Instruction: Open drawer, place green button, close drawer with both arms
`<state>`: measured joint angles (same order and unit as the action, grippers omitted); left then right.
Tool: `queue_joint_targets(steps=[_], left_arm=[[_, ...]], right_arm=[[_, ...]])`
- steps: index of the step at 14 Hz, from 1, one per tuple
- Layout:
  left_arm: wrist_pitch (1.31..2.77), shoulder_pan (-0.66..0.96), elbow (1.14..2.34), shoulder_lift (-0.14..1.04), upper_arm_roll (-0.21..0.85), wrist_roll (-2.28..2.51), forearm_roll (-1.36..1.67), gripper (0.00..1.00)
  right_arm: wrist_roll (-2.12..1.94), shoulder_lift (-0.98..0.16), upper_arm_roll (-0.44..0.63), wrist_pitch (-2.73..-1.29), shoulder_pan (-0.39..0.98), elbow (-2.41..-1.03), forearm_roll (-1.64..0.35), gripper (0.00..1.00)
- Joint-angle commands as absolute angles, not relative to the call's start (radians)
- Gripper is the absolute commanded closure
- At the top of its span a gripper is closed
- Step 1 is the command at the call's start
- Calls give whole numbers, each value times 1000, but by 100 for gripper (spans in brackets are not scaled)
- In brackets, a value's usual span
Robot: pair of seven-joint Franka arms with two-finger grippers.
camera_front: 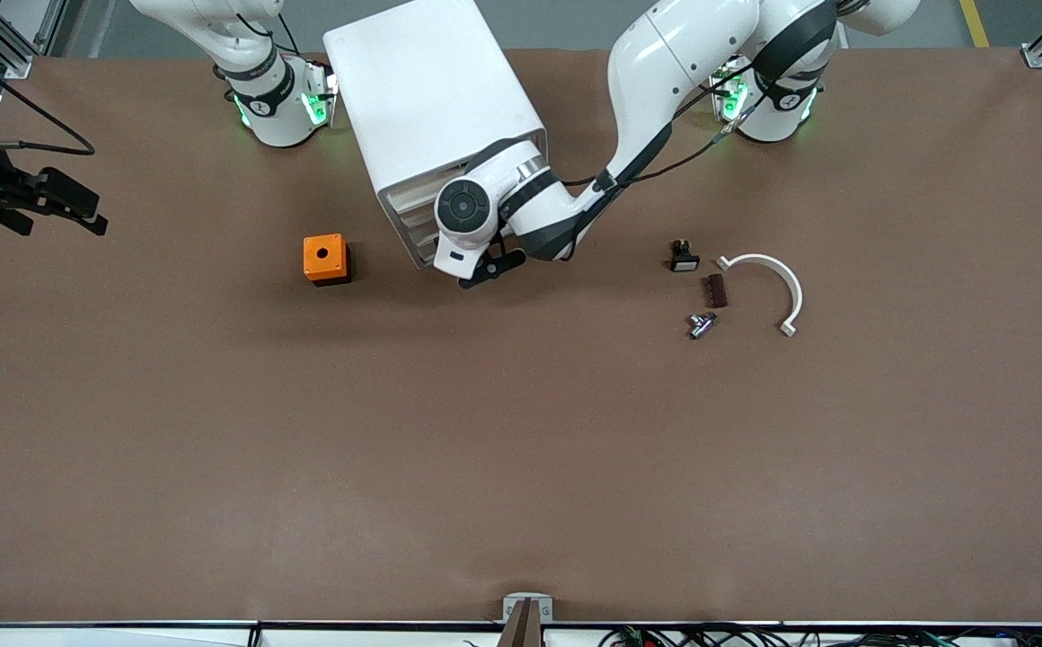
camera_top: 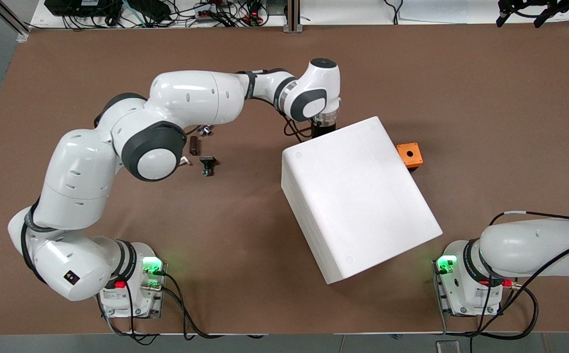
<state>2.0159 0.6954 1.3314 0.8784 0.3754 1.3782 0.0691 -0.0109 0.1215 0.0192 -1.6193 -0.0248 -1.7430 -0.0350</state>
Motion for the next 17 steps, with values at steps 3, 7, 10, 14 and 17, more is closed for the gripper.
queue_joint_targets(steps=[3, 7, 10, 14, 17], left_arm=[[2000, 514, 1339, 769, 365, 1351, -96, 0], [1901, 344, 1341, 640, 367, 1228, -222, 0], [1807, 209, 1341, 549, 367, 1036, -222, 0], [1688, 46, 1344, 430, 368, 774, -222, 0], [1612, -20, 1348, 345, 374, 675, -218, 0]], right_arm=[[-5, 141, 25, -1621, -31, -1749, -44, 0], [-17, 133, 23, -1603, -28, -1714, -26, 0], [-15, 130, 15, -1601, -15, -1701, 31, 0], [-8, 117, 17, -1601, -18, -1687, 25, 0], [-8, 109, 21, -1586, -28, -1666, 6, 0]])
